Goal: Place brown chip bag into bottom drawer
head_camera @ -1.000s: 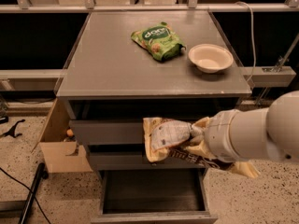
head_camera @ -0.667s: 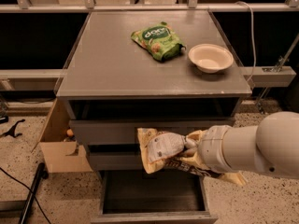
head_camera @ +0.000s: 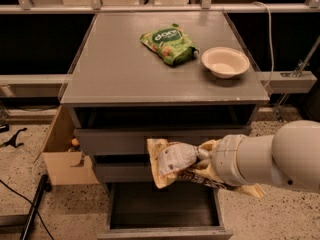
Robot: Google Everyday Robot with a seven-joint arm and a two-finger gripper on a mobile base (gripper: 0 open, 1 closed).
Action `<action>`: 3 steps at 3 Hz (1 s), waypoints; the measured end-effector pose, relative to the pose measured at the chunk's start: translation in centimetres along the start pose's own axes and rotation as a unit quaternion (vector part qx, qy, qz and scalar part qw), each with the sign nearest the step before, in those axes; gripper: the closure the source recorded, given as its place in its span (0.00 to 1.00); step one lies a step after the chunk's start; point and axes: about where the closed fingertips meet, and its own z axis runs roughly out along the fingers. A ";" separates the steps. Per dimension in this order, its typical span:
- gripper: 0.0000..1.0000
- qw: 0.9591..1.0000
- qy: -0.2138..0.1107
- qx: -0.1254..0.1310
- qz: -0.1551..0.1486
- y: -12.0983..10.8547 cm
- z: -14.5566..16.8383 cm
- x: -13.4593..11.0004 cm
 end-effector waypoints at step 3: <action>1.00 0.998 0.043 0.012 -0.041 -0.9 7.0 7.5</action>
Offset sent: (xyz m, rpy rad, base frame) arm 0.0339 -0.0265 -0.0885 -0.1412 -0.0670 0.0349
